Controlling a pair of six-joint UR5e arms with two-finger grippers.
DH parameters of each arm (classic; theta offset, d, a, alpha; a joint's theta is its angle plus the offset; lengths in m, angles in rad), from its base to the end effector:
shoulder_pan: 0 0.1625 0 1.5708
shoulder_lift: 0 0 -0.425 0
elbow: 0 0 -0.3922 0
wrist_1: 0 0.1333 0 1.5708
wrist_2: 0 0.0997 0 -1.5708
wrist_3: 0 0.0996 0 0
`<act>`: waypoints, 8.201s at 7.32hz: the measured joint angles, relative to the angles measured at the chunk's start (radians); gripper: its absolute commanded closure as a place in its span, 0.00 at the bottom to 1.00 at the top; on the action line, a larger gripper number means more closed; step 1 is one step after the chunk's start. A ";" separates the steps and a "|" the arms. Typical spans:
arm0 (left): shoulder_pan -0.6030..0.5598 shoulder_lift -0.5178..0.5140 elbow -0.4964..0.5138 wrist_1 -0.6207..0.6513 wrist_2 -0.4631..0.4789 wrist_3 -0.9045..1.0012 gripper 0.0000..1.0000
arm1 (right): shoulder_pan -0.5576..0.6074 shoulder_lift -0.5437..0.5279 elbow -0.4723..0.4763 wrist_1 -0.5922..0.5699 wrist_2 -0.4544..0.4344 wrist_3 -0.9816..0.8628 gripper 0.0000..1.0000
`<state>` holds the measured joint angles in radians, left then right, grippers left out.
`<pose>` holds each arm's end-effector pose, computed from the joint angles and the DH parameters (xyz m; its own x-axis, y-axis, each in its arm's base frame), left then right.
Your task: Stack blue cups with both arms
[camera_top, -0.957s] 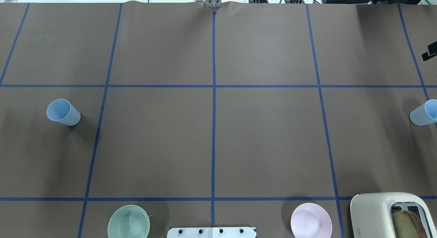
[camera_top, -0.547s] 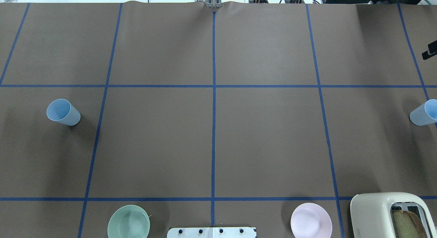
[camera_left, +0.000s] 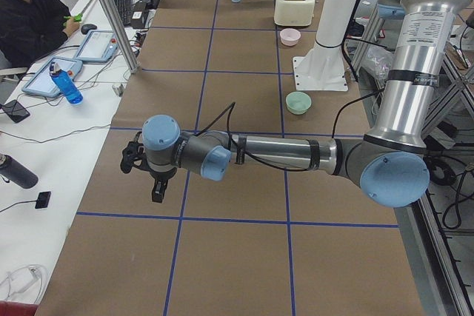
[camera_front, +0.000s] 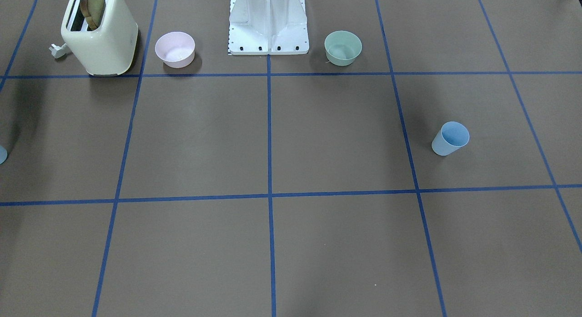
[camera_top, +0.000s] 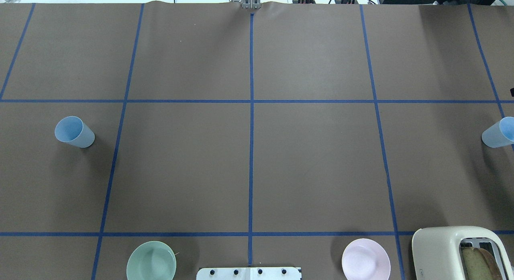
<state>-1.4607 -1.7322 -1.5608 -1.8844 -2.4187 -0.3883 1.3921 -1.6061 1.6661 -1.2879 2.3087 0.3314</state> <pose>0.0049 -0.5776 0.5370 0.6116 0.0403 -0.7901 0.1441 0.9763 0.1613 -0.0228 -0.4991 0.5996 0.7049 -0.0333 0.7085 -0.0655 0.9916 0.1118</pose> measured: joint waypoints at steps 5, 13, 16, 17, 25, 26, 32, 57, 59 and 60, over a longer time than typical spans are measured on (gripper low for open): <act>0.325 0.049 -0.108 -0.192 0.100 -0.393 0.02 | -0.001 -0.025 0.000 0.018 -0.007 0.000 0.00; 0.452 0.114 -0.107 -0.237 0.152 -0.403 0.04 | -0.001 0.027 -0.015 0.004 -0.003 0.003 0.00; 0.477 0.125 -0.107 -0.237 0.156 -0.398 0.28 | -0.001 0.040 -0.025 -0.002 -0.003 0.003 0.00; 0.482 0.126 -0.107 -0.237 0.156 -0.398 0.57 | -0.001 0.043 -0.027 -0.003 -0.003 0.004 0.00; 0.490 0.041 -0.161 -0.145 0.141 -0.421 1.00 | -0.002 0.061 -0.069 -0.015 -0.005 0.004 0.00; 0.491 -0.036 -0.184 -0.055 0.140 -0.459 1.00 | -0.002 0.060 -0.087 -0.011 -0.006 0.003 0.00; 0.649 -0.389 -0.152 0.132 0.201 -0.774 1.00 | -0.006 -0.005 -0.108 0.001 0.003 0.001 0.00; 0.929 -0.570 0.004 0.066 0.499 -0.936 0.02 | -0.067 -0.021 -0.191 0.111 0.001 0.006 0.00; 0.932 -0.565 0.008 0.025 0.500 -0.937 0.02 | -0.067 -0.020 -0.189 0.111 0.002 0.006 0.17; 0.931 -0.565 0.003 0.021 0.499 -0.934 0.02 | -0.067 -0.018 -0.187 0.111 0.002 0.010 0.50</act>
<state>-0.5297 -2.2968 -1.5577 -1.8635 -1.9197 -1.3223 1.3254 -1.6245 1.4789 -1.1765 2.3108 0.3415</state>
